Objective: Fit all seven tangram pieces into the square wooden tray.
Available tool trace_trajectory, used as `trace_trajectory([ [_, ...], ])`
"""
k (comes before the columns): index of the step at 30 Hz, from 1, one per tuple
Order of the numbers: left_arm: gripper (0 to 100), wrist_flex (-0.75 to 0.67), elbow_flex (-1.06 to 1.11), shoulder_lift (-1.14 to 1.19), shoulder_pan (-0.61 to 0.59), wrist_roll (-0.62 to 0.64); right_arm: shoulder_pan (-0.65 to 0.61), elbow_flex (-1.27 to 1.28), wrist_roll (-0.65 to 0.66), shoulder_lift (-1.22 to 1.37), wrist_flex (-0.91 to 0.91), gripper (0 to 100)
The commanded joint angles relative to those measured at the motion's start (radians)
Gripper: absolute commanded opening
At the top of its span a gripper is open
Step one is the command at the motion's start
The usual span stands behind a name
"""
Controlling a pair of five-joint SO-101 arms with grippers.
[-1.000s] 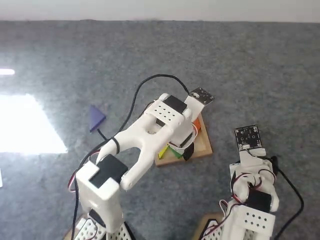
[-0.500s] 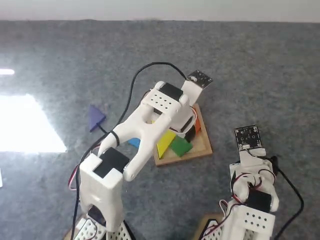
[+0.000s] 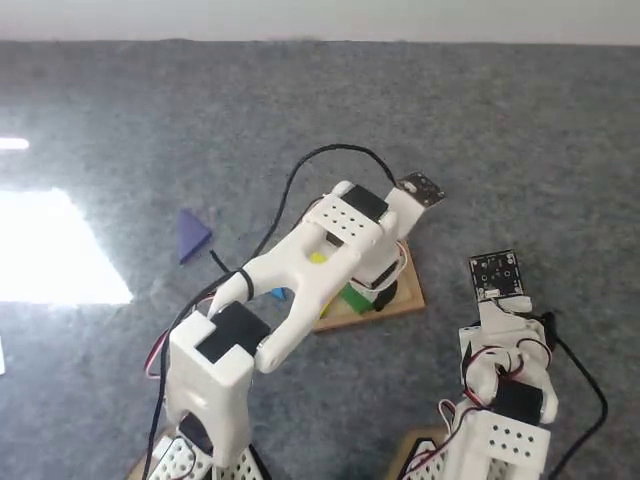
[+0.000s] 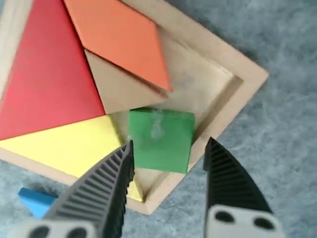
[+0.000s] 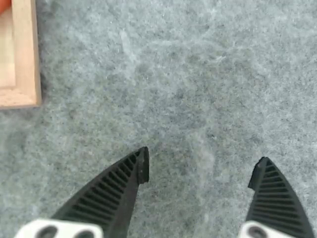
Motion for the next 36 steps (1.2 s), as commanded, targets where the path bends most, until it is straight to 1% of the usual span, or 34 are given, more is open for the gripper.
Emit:
trace_trajectory([
  [1, 21, -0.041, 0.007, -0.006, -0.044, -0.003, -0.007, -0.009, 0.012, -0.015, -0.019, 32.9],
  [6, 21, -0.069, -0.004, -0.006, -0.11, -0.025, -0.007, -0.009, 0.012, -0.015, -0.019, 32.9],
  [12, 21, -0.086, -0.015, -0.02, -0.117, -0.051, -0.007, -0.009, 0.012, -0.015, -0.018, 32.9],
  [15, 21, -0.049, -0.053, -0.051, -0.12, -0.069, -0.007, -0.008, 0.012, -0.015, -0.018, 32.9],
  [17, 21, -0.021, -0.071, -0.114, -0.149, -0.069, -0.007, -0.008, 0.012, -0.015, -0.018, 32.9],
  [20, 21, -0.012, -0.048, -0.227, -0.244, -0.068, -0.007, -0.008, 0.012, -0.015, -0.018, 32.9],
  [25, 21, -0.038, 0.081, -0.324, -0.488, -0.077, -0.007, -0.008, 0.014, -0.015, -0.018, 32.9],
  [28, 21, -0.058, 0.13, -0.311, -0.632, -0.126, -0.007, -0.008, 0.014, -0.015, -0.018, 32.9],
  [31, 21, -0.061, 0.134, -0.273, -0.756, -0.207, -0.007, -0.008, 0.014, -0.015, -0.018, 32.9],
  [34, 21, -0.109, 0.113, -0.23, -0.852, -0.203, -0.007, -0.008, 0.014, -0.015, -0.018, 32.9],
  [36, 21, -0.132, 0.09, -0.19, -0.878, -0.186, -0.007, -0.008, 0.014, -0.015, -0.018, 32.9],
])
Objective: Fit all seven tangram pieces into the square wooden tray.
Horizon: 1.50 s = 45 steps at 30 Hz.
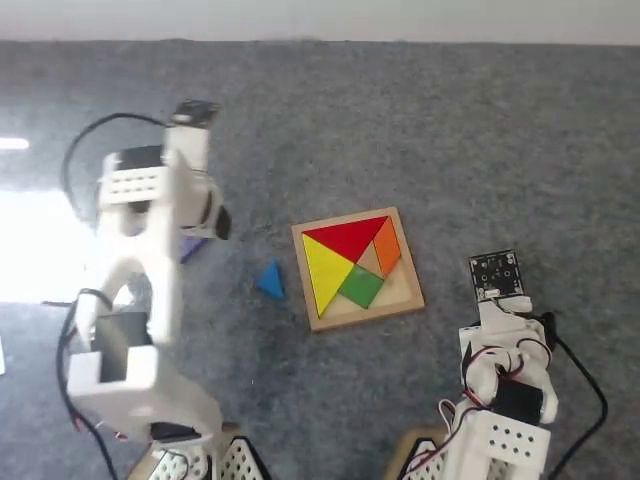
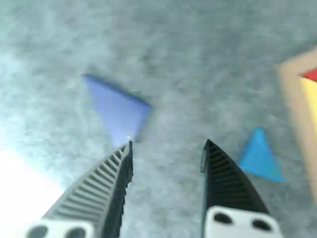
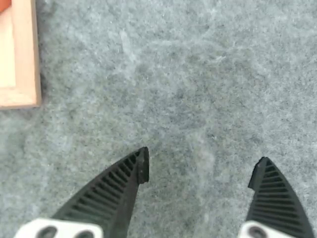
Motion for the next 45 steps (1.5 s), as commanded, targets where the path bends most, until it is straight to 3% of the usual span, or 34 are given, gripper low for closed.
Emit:
trace_trajectory([
  [1, 21, -0.057, -0.07, 0.061, -0.077, 0.005, -0.007, -0.008, 0.014, -0.015, -0.018, 32.9],
  [15, 21, -0.071, -0.338, 0.416, -0.083, 0.044, -0.007, -0.008, 0.014, -0.015, -0.018, 32.9],
  [20, 21, -0.017, -0.403, 0.468, -0.077, 0.041, -0.007, -0.008, 0.014, -0.015, -0.018, 32.9],
  [26, 9, 0.071, -0.414, 0.485, -0.075, 0.018, -0.007, -0.008, 0.014, -0.015, -0.018, 32.9],
  [33, 8, 0.089, -0.417, 0.428, -0.074, -0.063, -0.007, -0.008, 0.014, -0.015, -0.018, 32.9],
  [39, 21, 0.206, -0.403, 0.241, -0.12, -0.189, -0.007, -0.008, 0.014, -0.015, -0.018, 32.9],
  [45, 21, 0.167, -0.229, 0.006, -0.169, -0.295, -0.008, -0.008, 0.014, -0.015, -0.022, 32.9],
])
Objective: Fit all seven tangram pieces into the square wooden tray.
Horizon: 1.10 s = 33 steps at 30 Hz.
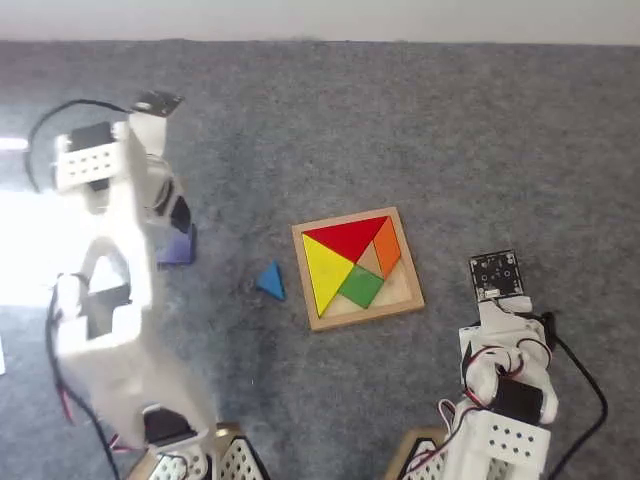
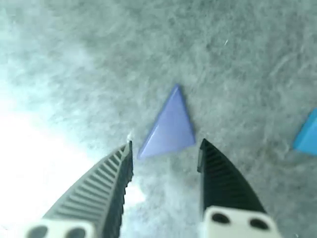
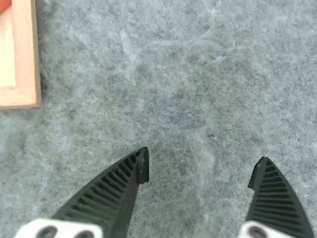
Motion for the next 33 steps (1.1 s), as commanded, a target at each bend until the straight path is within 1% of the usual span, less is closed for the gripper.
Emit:
trace_trajectory([
  [1, 21, -0.049, 0.156, -0.204, -0.014, -0.081, -0.008, -0.008, 0.014, -0.015, -0.022, 32.9],
  [4, 21, -0.161, 0.323, -0.221, 0.018, -0.104, -0.008, -0.008, 0.014, -0.015, -0.019, 32.9],
  [7, 21, -0.279, 0.433, -0.221, 0.04, -0.107, -0.008, -0.008, 0.014, -0.015, -0.019, 32.9],
  [10, 21, -0.35, 0.481, -0.219, 0.043, -0.104, -0.008, -0.008, 0.014, -0.015, -0.019, 32.9],
  [13, 21, -0.385, 0.479, -0.192, 0.04, -0.104, -0.008, -0.008, 0.014, -0.015, -0.019, 32.9],
  [19, 21, -0.377, 0.335, 0.026, 0.034, -0.101, -0.008, -0.008, 0.014, -0.015, -0.018, 32.9],
  [20, 21, -0.358, 0.311, 0.055, 0.034, -0.101, -0.008, -0.008, 0.014, -0.015, -0.018, 32.9],
  [22, 21, -0.304, 0.275, 0.074, 0.034, -0.103, -0.008, -0.008, 0.014, -0.015, -0.018, 32.9],
  [28, 20, -0.293, 0.297, 0.071, 0.032, -0.107, -0.008, -0.008, 0.014, -0.015, -0.019, 32.9],
  [33, 13, -0.292, 0.302, 0.066, 0.032, -0.106, -0.008, -0.008, 0.014, -0.015, -0.019, 32.9],
])
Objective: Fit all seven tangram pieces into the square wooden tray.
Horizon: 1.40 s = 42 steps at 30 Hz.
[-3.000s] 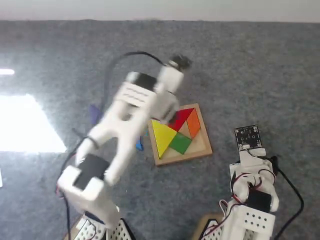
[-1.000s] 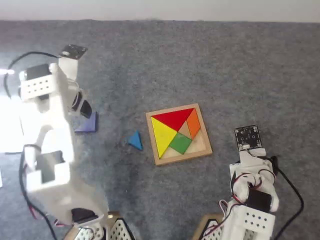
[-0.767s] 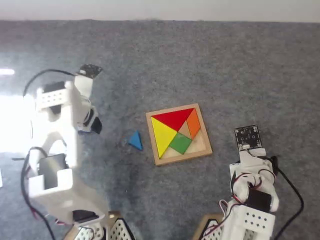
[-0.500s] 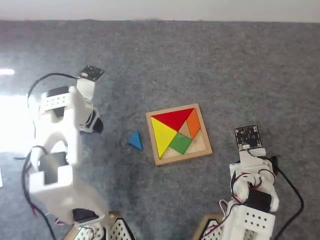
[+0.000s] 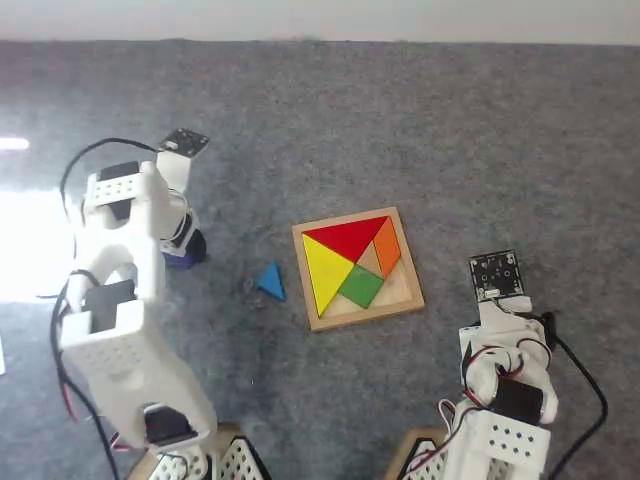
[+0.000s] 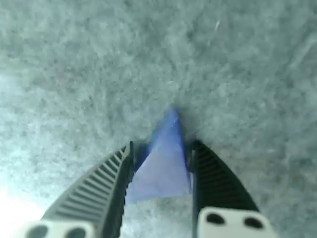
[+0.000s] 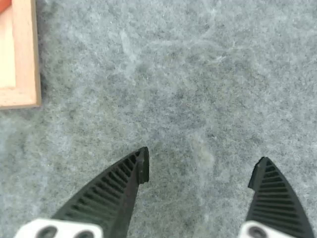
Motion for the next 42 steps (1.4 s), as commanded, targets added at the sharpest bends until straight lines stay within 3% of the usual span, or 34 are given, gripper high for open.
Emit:
trace_trajectory([
  [1, 13, 0.02, -0.002, -0.009, -0.002, -0.011, -0.008, -0.008, 0.014, -0.015, -0.019, 32.9],
  [6, 23, 0.026, -0.013, -0.153, 0.0, -0.018, -0.008, -0.008, 0.014, -0.015, -0.021, 32.9],
  [11, 26, 0.181, 0.042, -0.342, -0.002, -0.169, -0.008, -0.008, 0.014, -0.015, -0.022, 32.9],
  [15, 26, 0.097, 0.197, -0.416, -0.026, -0.216, -0.008, -0.008, 0.014, -0.015, -0.024, 32.9],
  [22, 26, -0.092, 0.34, -0.361, -0.025, -0.212, -0.008, -0.008, 0.014, -0.015, -0.019, 32.9],
  [28, 26, -0.081, 0.183, -0.133, -0.046, -0.176, -0.008, -0.008, 0.014, -0.015, -0.019, 32.9],
  [31, 26, 0.015, 0.071, -0.048, -0.054, -0.176, -0.008, -0.008, 0.014, -0.015, -0.021, 32.9],
  [42, 21, 0.038, 0.033, -0.025, -0.043, -0.173, -0.008, -0.008, 0.014, -0.015, -0.024, 32.9],
])
